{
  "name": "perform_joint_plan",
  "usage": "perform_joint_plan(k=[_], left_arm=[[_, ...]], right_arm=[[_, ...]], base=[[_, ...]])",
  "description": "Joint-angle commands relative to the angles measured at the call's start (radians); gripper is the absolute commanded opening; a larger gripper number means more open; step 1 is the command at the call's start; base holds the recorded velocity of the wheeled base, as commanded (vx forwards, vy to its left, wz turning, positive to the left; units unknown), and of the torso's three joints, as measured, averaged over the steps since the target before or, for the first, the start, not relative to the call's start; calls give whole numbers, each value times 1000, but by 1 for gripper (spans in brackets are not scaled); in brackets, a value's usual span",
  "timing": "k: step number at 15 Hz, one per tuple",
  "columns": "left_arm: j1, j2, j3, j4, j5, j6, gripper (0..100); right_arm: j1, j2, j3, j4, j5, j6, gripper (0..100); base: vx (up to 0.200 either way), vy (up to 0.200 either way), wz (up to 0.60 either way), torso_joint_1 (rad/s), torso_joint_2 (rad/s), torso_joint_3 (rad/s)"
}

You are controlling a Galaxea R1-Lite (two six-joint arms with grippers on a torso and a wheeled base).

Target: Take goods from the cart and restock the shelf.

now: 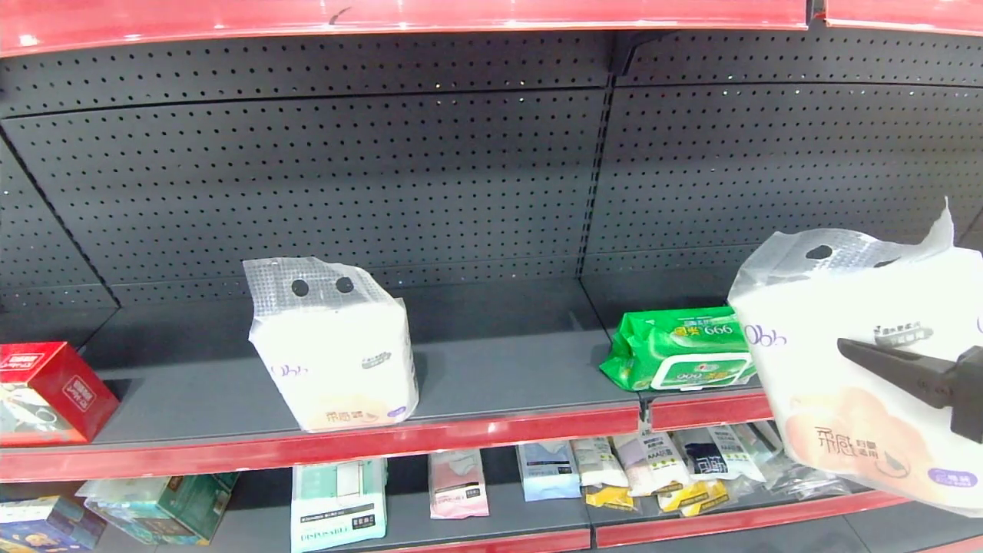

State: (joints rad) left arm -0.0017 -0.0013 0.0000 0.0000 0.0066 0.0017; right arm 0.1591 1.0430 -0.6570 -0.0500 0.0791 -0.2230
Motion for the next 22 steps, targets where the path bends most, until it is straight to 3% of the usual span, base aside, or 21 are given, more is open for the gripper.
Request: perform_joint_plan(k=[1, 9, 12, 14, 17, 20, 22], left_arm=[[0, 1, 0, 0, 1, 0, 100], [0, 1, 0, 0, 1, 0, 100], [0, 1, 0, 0, 0, 0, 100], [0, 1, 0, 0, 1, 0, 100], [0, 1, 0, 0, 0, 0, 100], [0, 1, 0, 0, 0, 0, 100], [0, 1, 0, 0, 1, 0, 100]], right_arm=[[13, 28, -12, -1, 1, 1, 0], [16, 20, -69, 1, 7, 4, 0], [17, 23, -158, 1, 149, 2, 0], [30, 69, -176, -1, 159, -1, 0], [14, 203, -170, -96, 157, 16, 0], [0, 385, -174, -306, 159, 54, 0], [2, 445, -181, -343, 162, 54, 0]], base=[[0, 0, 600, -2, 2, 2], [0, 0, 600, 4, 2, 2], [0, 0, 0, 0, 0, 0], [0, 0, 0, 0, 0, 0], [0, 0, 0, 0, 0, 0], [0, 0, 0, 0, 0, 0], [0, 0, 0, 0, 0, 0]])
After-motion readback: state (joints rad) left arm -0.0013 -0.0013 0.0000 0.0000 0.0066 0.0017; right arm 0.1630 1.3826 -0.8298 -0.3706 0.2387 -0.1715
